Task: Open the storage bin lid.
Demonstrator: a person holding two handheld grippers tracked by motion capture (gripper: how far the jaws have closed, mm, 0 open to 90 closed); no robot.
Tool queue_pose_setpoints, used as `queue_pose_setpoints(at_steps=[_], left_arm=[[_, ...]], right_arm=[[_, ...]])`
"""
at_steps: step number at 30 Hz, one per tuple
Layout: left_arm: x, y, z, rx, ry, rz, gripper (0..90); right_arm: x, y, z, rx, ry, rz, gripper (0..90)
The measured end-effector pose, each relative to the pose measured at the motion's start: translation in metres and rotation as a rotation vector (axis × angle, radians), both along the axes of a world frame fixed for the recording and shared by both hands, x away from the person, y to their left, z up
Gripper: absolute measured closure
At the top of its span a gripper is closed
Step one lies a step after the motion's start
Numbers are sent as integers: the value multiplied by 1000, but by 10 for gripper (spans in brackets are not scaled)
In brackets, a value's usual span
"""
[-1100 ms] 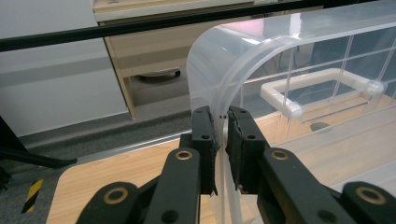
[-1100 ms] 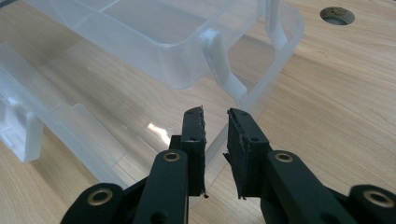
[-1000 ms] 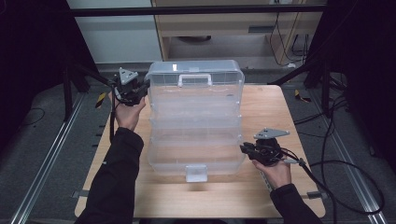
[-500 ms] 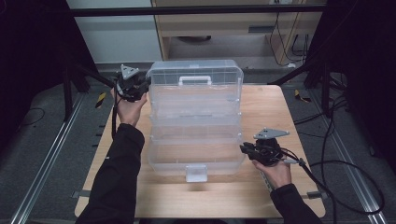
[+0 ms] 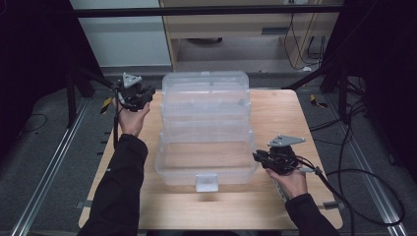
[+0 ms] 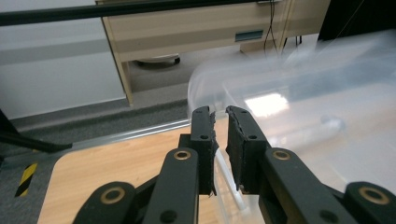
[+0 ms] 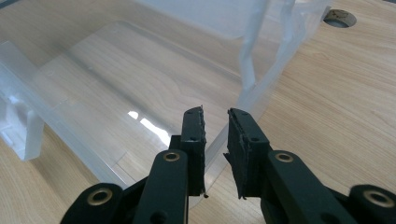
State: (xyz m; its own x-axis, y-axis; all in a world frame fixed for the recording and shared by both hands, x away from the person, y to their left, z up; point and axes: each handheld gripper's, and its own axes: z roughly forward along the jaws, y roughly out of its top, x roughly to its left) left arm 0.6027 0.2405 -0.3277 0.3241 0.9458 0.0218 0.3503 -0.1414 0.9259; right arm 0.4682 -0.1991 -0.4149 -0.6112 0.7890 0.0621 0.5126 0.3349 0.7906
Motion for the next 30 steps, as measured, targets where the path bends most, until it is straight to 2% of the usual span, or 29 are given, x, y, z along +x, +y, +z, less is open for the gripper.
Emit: queue_pose_setpoints(at_steps=[1, 4, 7, 11, 14, 16, 18, 22, 30], left_arm=[[-4, 3, -2, -4, 1, 2, 798], [-16, 12, -6, 8, 20, 4, 789], [-33, 21, -11, -27, 36, -3, 771], [-55, 29, -18, 1, 55, 3, 746], [-70, 34, -22, -9, 61, 4, 732], [-79, 35, -23, 6, 67, 10, 723], [-87, 35, -25, 0, 73, -6, 719], [-101, 33, -30, 25, 82, -17, 700], [-126, 26, -53, 16, 123, -67, 661]], right_arm=[[0, 0, 0, -2, 12, -3, 751], [1, 0, -2, 1, -1, -5, 751], [1, 1, -1, -9, 1, -6, 751], [1, 1, -1, -4, 3, -6, 750], [2, 0, -1, -4, 5, -6, 750], [2, 0, -1, -3, 6, -5, 750], [2, 0, -1, -4, 6, -4, 750], [2, 0, -1, -3, 6, -6, 749], [2, 0, -1, -2, 4, -3, 748]])
